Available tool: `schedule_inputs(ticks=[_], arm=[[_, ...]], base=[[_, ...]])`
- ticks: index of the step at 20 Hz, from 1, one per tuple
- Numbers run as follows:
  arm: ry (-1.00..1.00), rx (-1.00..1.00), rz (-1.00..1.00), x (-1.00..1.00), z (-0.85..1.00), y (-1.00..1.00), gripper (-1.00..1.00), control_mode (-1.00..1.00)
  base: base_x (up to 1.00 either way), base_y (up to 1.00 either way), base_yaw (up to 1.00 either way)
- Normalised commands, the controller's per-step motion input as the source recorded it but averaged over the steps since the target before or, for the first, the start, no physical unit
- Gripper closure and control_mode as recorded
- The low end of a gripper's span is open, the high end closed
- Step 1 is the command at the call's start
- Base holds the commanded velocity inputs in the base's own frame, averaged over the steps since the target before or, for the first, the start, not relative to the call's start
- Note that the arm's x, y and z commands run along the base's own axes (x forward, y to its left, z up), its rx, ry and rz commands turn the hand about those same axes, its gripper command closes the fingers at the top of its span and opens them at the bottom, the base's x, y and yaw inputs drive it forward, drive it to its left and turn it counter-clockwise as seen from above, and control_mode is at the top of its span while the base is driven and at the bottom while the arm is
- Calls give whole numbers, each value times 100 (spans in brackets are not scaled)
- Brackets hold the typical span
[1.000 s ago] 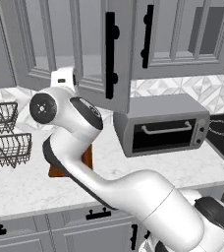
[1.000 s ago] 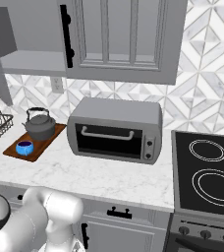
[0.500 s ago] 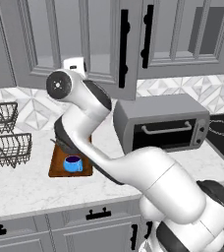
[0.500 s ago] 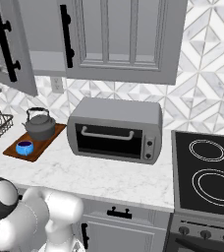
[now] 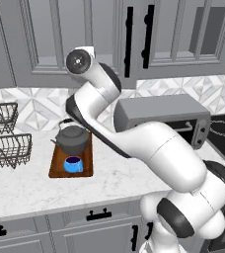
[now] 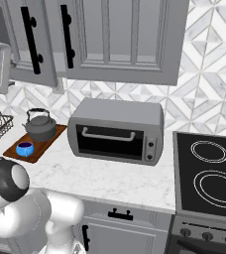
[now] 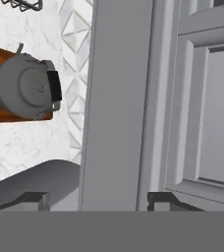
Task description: Pick the kettle from the counter and place it on the tray. Then pick the mug from the cabinet and place it on the tray. Then close the cabinet doors.
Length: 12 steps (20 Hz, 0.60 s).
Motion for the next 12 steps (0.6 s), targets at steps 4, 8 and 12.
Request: schedule_inputs(ticks=[4,8,12], arm=[[-4,2,12,54,-12,-28,-100,-100],[-4,0,11,39,-9,-17,-100,-100],[0,0,7,63,-11,-11,-100,-100]], base=[[0,0,0],[0,0,0],[0,0,0]])
